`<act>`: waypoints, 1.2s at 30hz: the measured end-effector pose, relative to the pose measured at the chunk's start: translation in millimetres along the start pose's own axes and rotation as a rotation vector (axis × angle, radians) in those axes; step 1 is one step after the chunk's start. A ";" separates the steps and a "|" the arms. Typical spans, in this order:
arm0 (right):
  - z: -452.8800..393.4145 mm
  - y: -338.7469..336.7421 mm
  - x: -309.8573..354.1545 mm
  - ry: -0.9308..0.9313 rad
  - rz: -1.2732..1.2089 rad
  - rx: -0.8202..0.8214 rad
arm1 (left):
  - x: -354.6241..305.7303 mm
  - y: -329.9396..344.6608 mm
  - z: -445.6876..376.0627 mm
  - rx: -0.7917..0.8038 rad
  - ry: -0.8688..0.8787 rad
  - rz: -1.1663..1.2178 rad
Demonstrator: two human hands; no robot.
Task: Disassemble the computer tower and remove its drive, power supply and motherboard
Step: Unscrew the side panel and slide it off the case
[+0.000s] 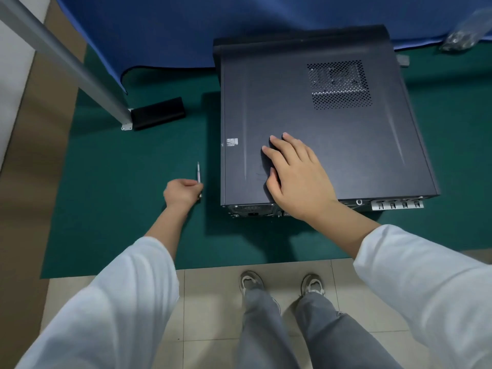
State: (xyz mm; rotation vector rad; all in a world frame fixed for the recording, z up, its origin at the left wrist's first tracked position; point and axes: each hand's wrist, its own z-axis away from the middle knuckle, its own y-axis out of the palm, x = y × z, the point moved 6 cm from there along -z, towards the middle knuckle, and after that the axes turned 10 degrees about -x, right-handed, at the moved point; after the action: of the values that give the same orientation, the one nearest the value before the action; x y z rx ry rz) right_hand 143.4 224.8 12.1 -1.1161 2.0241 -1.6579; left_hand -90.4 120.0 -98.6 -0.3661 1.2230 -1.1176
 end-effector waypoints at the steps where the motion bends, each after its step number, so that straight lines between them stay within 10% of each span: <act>1: 0.0 0.2 -0.5 0.003 -0.014 -0.003 | -4.3 -7.9 5.1 -0.022 -0.047 0.166; 7: -0.7 -1.4 -6.7 0.071 -0.207 0.008 | -59.6 -58.8 71.0 -0.099 0.103 0.707; 21: 32.3 -44.3 -49.7 0.770 -1.192 0.011 | -137.5 30.5 210.8 0.262 0.380 0.592; 26: 43.2 -62.4 -101.1 0.958 -1.216 -0.161 | -153.9 33.2 232.5 0.090 1.004 0.110; 36: 69.4 -65.9 -154.6 0.826 -1.042 -0.051 | -122.9 60.8 238.3 0.031 1.196 -0.502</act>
State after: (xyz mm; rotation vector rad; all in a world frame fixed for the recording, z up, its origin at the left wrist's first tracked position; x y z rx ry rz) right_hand 314.9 285.0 15.9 -1.9342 1.9725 -2.9691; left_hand 156.3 173.4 10.5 0.0865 2.2131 -1.8965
